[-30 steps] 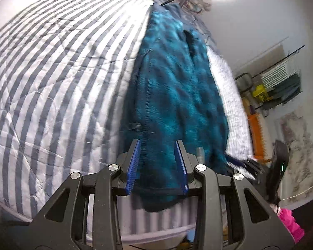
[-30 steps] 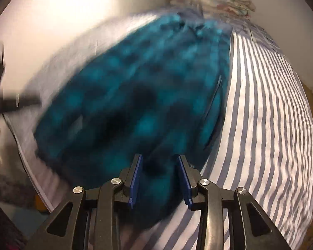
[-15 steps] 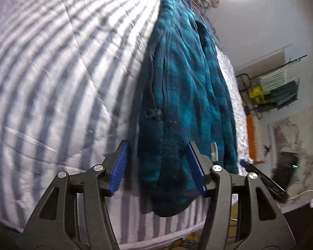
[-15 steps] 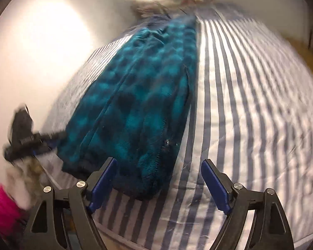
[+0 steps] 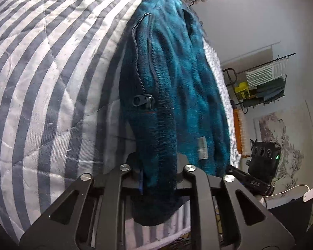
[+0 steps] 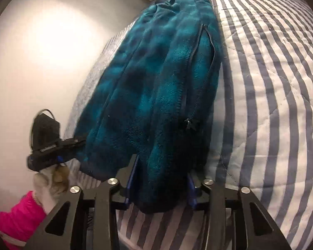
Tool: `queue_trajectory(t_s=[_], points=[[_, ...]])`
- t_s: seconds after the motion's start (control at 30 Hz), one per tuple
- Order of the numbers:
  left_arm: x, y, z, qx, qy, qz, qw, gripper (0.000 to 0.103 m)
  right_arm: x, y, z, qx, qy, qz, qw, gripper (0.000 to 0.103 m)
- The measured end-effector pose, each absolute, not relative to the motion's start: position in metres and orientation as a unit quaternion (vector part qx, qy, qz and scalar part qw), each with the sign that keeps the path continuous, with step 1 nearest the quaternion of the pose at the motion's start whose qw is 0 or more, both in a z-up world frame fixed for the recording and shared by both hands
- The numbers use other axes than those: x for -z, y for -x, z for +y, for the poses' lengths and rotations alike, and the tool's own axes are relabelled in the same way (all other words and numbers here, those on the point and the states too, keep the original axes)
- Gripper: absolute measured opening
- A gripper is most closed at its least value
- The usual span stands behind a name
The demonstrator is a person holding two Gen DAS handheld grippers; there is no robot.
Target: Fold large clothes
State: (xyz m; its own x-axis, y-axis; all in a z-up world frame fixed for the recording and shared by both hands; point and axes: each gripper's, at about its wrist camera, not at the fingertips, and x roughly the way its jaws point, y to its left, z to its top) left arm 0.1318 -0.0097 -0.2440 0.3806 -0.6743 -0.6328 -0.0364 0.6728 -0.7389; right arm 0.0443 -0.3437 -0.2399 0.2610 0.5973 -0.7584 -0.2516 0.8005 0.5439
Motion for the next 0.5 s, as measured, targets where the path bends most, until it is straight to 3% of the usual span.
queue_trajectory(t_s=[0.07,0.3,0.5], points=[[0.231,-0.13,-0.008,0.219,0.354,0.504,0.757,0.013,0.234,-0.045,-0.339,-0.281,-0.154,0.542,0.777,0.022],[0.2,-0.123,-0.007,0.226,0.364,0.474,0.77,0.012,0.191,-0.039,-0.355,-0.298,-0.229,0.491,0.786,0.019],[0.24,-0.129,-0.014,0.181,0.365,0.52,0.751,0.012,0.23,-0.04,-0.346,-0.252,-0.18,0.553,0.773,0.018]])
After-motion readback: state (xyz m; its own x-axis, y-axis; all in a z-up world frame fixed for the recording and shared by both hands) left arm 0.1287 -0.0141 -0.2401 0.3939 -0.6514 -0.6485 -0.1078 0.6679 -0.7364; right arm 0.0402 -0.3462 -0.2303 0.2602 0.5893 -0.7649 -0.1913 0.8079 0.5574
